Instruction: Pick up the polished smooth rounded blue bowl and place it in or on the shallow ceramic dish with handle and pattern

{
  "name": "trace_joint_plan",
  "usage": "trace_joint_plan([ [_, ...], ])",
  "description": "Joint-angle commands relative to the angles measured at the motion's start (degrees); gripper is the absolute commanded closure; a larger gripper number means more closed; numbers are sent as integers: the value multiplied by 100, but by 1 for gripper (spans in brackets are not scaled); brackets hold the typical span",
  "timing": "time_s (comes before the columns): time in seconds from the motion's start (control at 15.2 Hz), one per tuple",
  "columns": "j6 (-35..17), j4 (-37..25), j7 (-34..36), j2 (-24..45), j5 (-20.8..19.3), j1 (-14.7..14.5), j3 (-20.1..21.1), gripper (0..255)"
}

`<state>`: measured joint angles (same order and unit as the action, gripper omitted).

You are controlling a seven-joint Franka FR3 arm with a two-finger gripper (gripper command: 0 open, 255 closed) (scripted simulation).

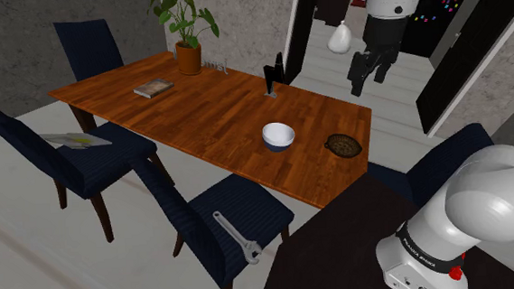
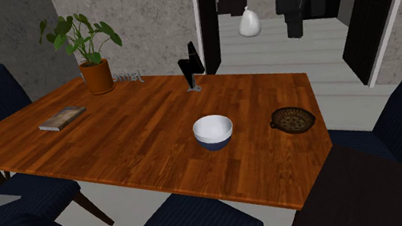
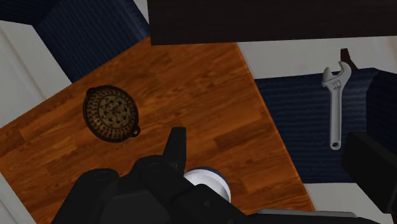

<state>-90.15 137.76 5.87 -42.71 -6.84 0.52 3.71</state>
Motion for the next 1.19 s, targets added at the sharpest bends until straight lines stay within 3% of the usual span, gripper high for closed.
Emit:
trace_joint_plan([
  [0.0,0,0,0,0,0,0,0,0],
  [0.59,-1933,483,-164,1300,-231,87,-238,0],
  [1.12,-3506,312,-265,2913,-433,182,-390,0],
])
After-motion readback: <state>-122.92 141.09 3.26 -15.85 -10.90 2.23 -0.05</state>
